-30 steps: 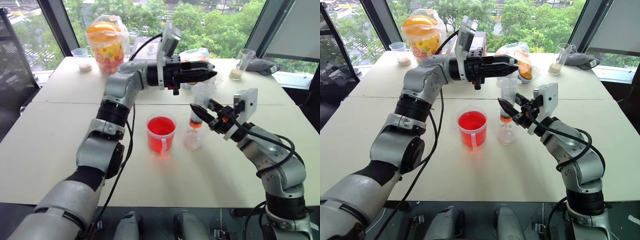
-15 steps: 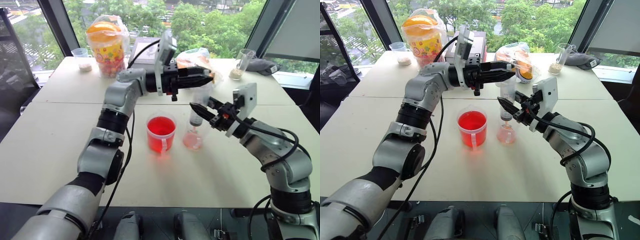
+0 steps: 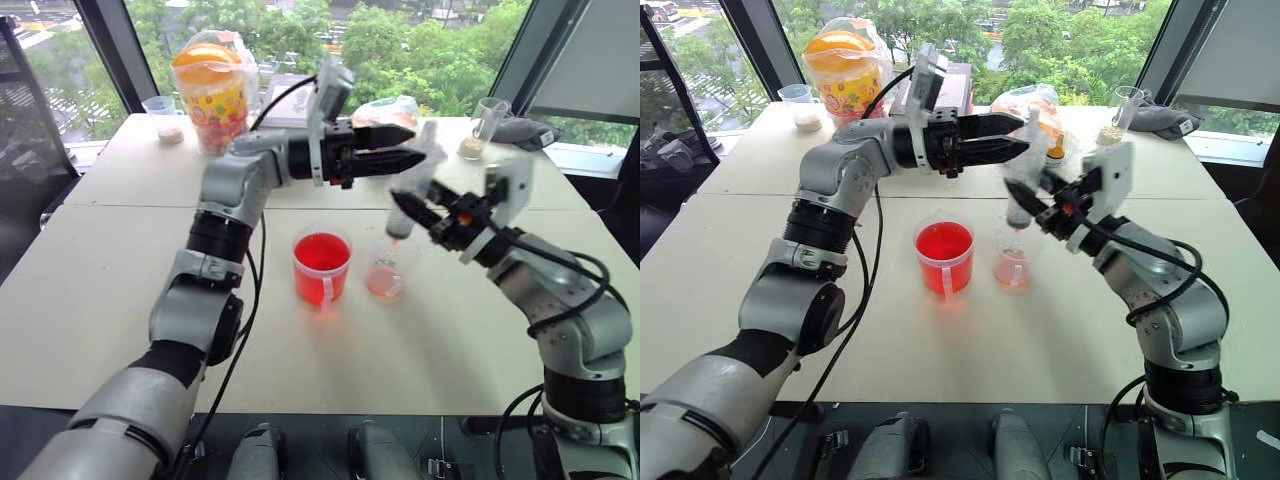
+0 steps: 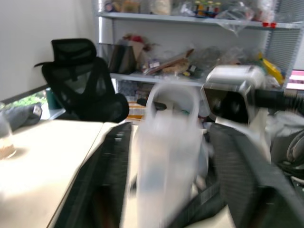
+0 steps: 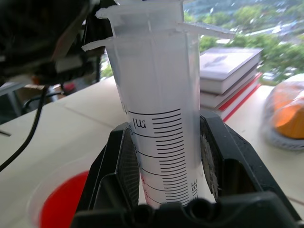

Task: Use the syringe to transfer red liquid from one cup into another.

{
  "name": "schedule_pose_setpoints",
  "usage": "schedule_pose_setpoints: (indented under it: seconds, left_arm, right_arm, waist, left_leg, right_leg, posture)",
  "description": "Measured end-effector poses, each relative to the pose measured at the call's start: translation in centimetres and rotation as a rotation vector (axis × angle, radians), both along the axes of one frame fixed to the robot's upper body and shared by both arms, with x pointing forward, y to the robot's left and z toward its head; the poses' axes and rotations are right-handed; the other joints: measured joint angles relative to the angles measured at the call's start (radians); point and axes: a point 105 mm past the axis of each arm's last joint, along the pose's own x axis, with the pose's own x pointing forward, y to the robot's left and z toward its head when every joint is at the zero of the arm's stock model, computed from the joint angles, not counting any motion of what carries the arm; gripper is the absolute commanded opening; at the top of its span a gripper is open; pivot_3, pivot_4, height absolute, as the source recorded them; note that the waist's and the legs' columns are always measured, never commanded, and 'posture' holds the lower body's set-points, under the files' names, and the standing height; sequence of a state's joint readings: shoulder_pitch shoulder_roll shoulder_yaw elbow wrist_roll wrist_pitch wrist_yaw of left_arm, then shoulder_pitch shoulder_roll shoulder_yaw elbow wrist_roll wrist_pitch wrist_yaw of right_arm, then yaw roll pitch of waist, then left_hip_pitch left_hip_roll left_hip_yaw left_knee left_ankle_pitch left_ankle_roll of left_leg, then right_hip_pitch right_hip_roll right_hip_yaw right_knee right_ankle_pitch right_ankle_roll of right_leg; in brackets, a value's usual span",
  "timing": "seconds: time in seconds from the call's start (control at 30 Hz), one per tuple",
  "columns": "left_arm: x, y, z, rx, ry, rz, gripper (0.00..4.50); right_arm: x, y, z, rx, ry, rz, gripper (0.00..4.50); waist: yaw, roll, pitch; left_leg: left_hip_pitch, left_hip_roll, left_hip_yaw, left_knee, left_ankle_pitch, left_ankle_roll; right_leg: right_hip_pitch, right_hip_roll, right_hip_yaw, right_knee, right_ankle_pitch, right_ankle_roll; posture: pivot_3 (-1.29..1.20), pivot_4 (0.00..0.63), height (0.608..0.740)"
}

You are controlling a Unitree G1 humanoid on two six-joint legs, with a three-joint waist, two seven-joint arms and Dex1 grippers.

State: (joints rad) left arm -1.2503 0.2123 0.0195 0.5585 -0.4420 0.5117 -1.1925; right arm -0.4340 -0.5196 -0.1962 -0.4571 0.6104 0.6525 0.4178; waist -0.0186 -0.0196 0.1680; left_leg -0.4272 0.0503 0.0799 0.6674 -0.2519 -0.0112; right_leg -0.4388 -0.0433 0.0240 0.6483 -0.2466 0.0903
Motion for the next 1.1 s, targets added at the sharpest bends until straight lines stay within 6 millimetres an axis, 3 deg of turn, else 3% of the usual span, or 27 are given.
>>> schedule_pose_setpoints:
  seconds: [0.03,0.23,0.4,0.47,0.57,0.63,0.7,0.73,0.87,1.1]
  left_arm:
    - [0.1,0.6,0.3,-0.011,0.004,0.012,4.45]
    - [-0.2,3.2,1.5,-0.032,-0.018,0.063,4.45]
    - [-0.9,7.0,-2.0,0.061,0.038,0.131,4.45]
    - [-1.2,7.7,-2.9,0.086,0.053,0.148,4.45]
    - [-2.2,8.5,-3.8,0.115,0.053,0.16,4.45]
    - [-2.6,9.0,-4.6,0.132,0.073,0.173,4.45]
    - [-2.9,9.6,-5.6,0.152,0.098,0.193,4.45]
    - [-3.0,9.8,-5.9,0.159,0.105,0.198,4.45]
    - [-4.2,9.9,-6.7,0.174,0.117,0.19,4.45]
    - [-5.3,9.6,-6.8,0.161,0.12,0.161,4.45]
  right_arm:
    - [0.0,0.0,-0.2,0.005,0.005,-0.001,1.43]
    - [0.0,0.6,-1.5,0.032,0.046,0.012,1.43]
    - [0.2,0.7,-1.1,0.04,0.057,-0.003,1.43]
    - [0.8,0.5,0.7,0.058,0.053,-0.023,1.43]
    - [1.8,-1.2,6.0,0.11,0.024,-0.106,1.43]
    - [2.2,-2.5,8.5,0.135,0.054,-0.172,1.43]
    - [3.0,-4.2,9.0,0.143,0.177,-0.258,1.43]
    - [3.4,-4.7,8.5,0.137,0.249,-0.282,1.43]
    - [4.5,-7.3,2.9,0.002,0.648,-0.381,1.43]
    - [4.6,-9.7,-4.0,-0.109,1.014,-0.431,1.43]
  waist:
    - [0.0,0.0,0.0]
    - [0.003,0.0,0.0]
    - [0.001,0.0,0.0]
    - [0.001,0.001,0.0]
    - [0.003,0.001,0.0]
    - [0.005,0.001,0.0]
    - [0.007,0.0,0.0]
    - [0.007,0.0,0.0]
    - [0.006,0.0,0.0]
    - [0.001,0.0,0.0]
  left_leg:
    - [0.0,0.0,0.0,0.0,0.0,0.0]
    - [0.0,0.0,0.0,0.0,0.0,0.0]
    - [0.001,0.0,0.0,0.001,0.0,0.0]
    - [0.001,0.0,0.0,0.001,0.001,-0.001]
    - [0.001,0.0,0.0,0.002,0.001,0.0]
    - [0.001,0.001,0.0,0.001,0.001,0.0]
    - [0.0,0.001,0.0,0.0,0.001,0.0]
    - [0.0,0.001,0.001,-0.001,0.001,0.0]
    - [-0.001,0.0,0.002,-0.001,0.001,0.0]
    - [0.0,0.0,0.002,-0.001,0.001,0.0]
  right_leg:
    - [0.0,0.0,0.0,0.0,0.0,0.0]
    - [0.0,0.0,0.001,0.0,0.0,0.0]
    - [0.0,0.0,0.001,0.002,0.0,0.0]
    - [0.0,-0.001,0.001,0.002,0.0,0.0]
    - [0.0,-0.002,0.001,0.002,0.0,0.0]
    - [0.0,-0.002,0.001,0.002,0.0,0.0]
    - [0.0,-0.002,0.0,0.001,0.0,-0.001]
    - [0.0,-0.002,0.0,0.0,0.0,-0.001]
    - [-0.001,-0.003,0.001,-0.001,0.0,-0.001]
    - [-0.001,-0.002,0.002,-0.001,0.0,0.0]
  posture:
    - [0.0,0.15,0.74]
    - [0.0,0.15,0.74]
    - [0.0,0.15,0.74]
    - [0.0,0.15,0.74]
    - [0.0,0.15,0.74]
    - [0.0,0.15,0.74]
    - [0.0,0.15,0.74]
    - [0.0,0.15,0.74]
    - [0.0,0.15,0.74]
    - [0.0,0.15,0.74]
